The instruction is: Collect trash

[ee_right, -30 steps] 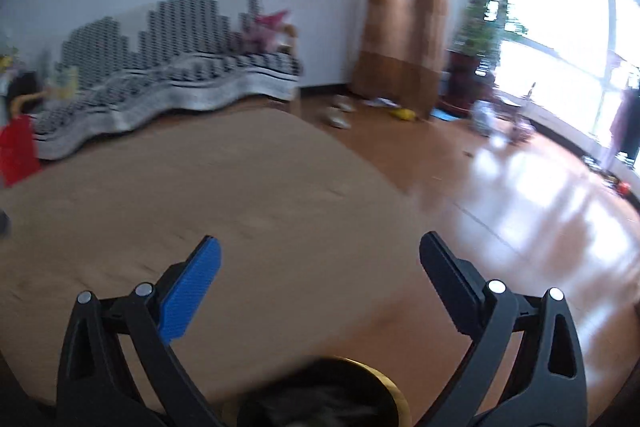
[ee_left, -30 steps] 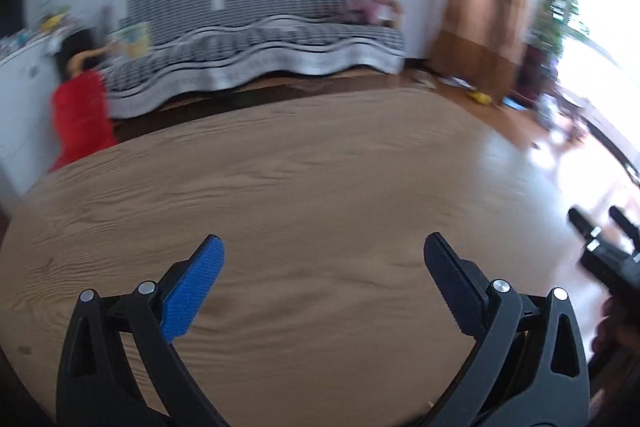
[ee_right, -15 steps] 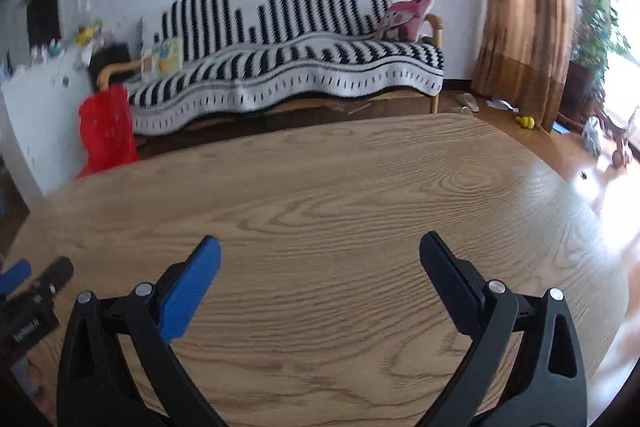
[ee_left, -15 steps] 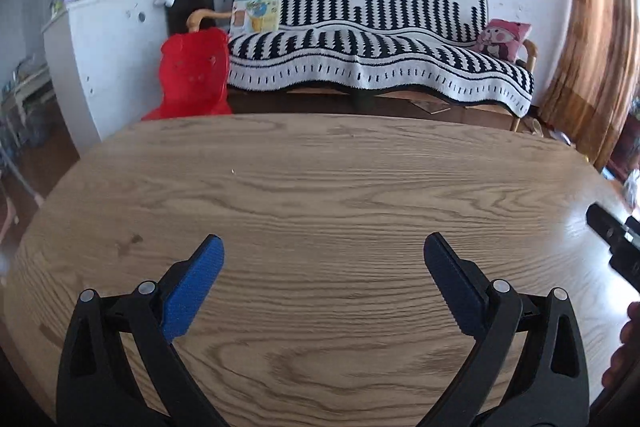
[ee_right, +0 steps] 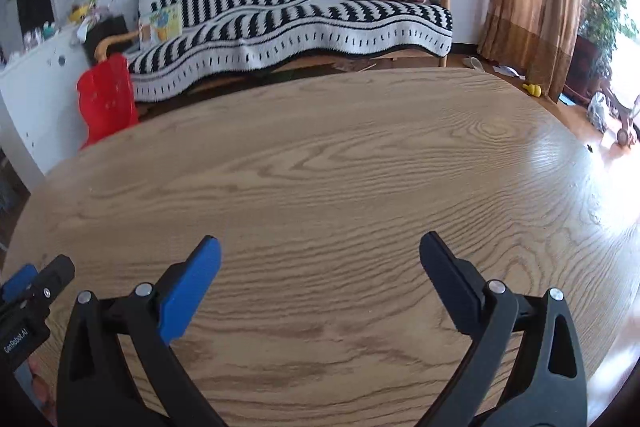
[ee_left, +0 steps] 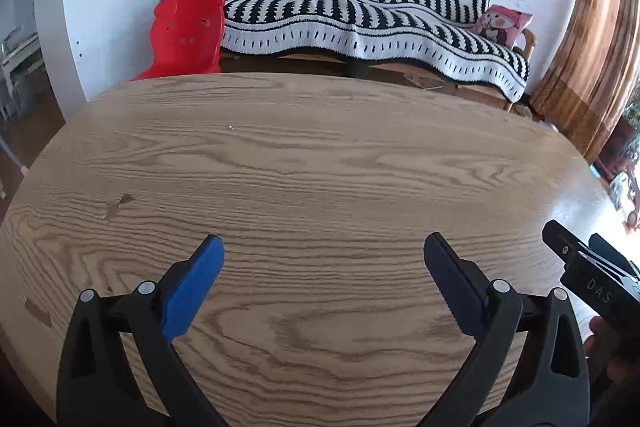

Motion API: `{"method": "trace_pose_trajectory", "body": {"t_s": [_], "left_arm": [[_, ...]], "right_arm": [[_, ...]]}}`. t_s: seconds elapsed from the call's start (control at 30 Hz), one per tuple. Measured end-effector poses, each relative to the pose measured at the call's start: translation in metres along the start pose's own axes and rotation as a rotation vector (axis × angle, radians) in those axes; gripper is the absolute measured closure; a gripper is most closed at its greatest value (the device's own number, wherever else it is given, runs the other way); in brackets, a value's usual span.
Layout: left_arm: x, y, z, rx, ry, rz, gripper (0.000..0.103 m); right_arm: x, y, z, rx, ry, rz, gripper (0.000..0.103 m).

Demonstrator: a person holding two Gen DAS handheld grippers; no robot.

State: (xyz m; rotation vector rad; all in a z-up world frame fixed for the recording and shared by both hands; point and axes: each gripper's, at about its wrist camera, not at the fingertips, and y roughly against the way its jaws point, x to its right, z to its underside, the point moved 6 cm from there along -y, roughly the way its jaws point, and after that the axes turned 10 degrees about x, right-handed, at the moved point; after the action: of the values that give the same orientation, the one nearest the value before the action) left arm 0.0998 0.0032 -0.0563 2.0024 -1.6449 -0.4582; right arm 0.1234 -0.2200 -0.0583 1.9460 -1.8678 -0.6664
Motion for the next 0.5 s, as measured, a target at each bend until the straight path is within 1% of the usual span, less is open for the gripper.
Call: {"method": "trace_pose_trajectory", "body": {"t_s": [0.13,0.2,0.27,0.5], "left_arm": [[-0.001,0.004,0.000,0.011,-0.009,0.010,0.006],[0.002,0.007,-0.002,0.026,-0.010,0.027,0.006],[0.004,0.008,-0.002,0.034,-0.020,0.027,0.006],[0.013,0.006,0.001,0.029,-0.051,0.027,0.006]], "right_arm": [[-0.001,0.002,0.003,-0.009,0.006,-0.023,0.007],[0.000,0.002,0.004,-0.011,0.011,-0.022,0.007],[0.002,0.001,0.004,-0.017,0.009,-0.024,0.007],[0.008,0.004,0.003,-0.014,-0.010,-0.029,0.007]]}}
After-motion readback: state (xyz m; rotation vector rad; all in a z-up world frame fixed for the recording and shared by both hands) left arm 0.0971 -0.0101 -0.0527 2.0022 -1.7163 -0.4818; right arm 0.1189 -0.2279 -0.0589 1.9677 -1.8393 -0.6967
